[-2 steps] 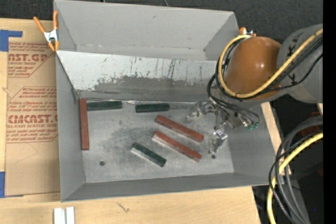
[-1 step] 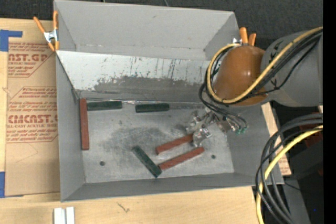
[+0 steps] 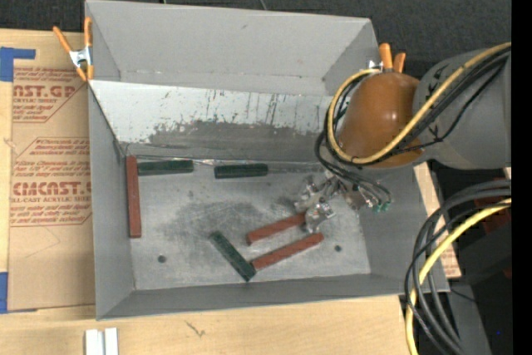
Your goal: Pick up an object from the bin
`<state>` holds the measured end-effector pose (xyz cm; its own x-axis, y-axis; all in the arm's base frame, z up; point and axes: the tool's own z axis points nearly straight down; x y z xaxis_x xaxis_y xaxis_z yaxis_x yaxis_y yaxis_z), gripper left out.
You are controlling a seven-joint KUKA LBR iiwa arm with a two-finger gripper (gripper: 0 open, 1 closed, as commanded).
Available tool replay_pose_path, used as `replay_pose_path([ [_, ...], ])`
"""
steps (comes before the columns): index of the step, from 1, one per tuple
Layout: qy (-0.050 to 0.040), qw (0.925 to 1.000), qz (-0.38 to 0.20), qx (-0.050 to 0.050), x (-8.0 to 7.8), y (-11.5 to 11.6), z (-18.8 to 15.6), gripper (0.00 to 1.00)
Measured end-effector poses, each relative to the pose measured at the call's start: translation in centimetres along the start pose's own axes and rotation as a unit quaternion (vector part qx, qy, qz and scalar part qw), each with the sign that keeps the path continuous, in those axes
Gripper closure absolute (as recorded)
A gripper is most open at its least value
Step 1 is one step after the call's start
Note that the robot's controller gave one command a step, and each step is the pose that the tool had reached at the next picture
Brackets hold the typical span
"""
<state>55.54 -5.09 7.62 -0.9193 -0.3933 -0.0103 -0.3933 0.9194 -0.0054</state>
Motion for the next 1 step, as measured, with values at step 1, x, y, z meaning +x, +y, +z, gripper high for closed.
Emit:
replay_pose_path([
  [1,0.0012,1.0000,-0.007,-0.001,-1.23,0.07,-19.49,1.00],
])
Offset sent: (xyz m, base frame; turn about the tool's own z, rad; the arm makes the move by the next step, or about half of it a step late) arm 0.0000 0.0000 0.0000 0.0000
